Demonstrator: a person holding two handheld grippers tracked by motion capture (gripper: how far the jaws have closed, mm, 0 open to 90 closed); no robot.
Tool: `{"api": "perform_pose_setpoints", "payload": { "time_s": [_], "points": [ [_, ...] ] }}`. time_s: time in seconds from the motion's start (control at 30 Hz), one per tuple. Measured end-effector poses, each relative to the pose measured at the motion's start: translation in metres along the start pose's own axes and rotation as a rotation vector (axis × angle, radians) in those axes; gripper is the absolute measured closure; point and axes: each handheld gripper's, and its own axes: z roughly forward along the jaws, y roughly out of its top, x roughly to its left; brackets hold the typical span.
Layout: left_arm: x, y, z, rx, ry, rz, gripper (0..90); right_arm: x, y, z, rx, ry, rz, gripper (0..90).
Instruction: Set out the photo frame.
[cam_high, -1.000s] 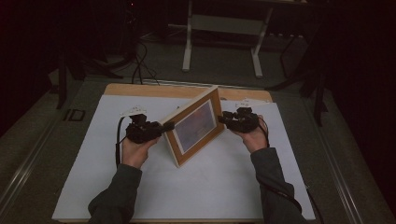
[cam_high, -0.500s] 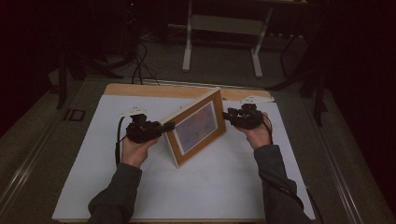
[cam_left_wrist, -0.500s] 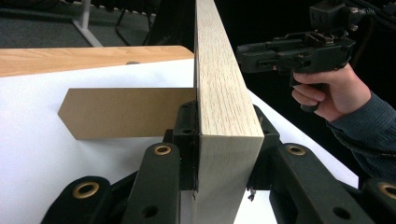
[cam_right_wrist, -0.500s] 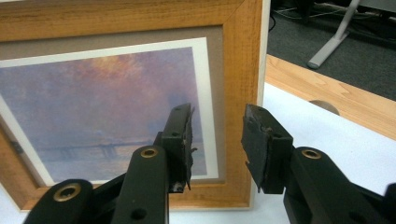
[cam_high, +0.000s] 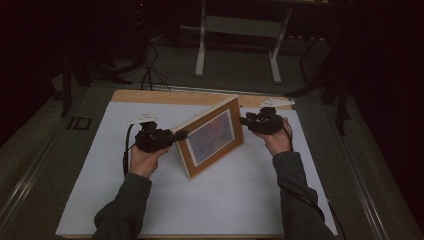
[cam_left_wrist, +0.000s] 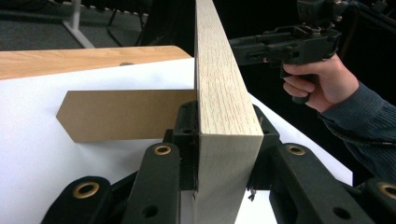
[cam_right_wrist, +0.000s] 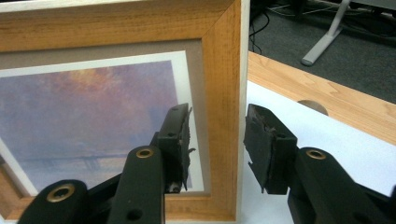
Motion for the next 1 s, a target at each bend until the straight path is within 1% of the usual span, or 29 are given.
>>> {"api": "perform_pose_setpoints", "payload": {
  "time_s": [0.27, 0.43, 1.0],
  "points": [
    [0.0022, 0.0014, 0.0008, 0.009, -0.015, 0.007, 71.8, -0.0043, 0.0014, 0.002, 0.002, -0.006, 0.009, 56.2],
    [0.0039, 0.002, 0.0012, 0.013, -0.024, 0.009, 71.8, -0.0053, 0.0029, 0.0043, 0.004, 0.0, 0.002, 54.8],
    [0.0072, 0.0037, 0.002, 0.026, -0.061, 0.019, 71.7, -0.0034, 0.0088, 0.0088, 0.0, 0.01, -0.007, 53.7]
  ]
}}
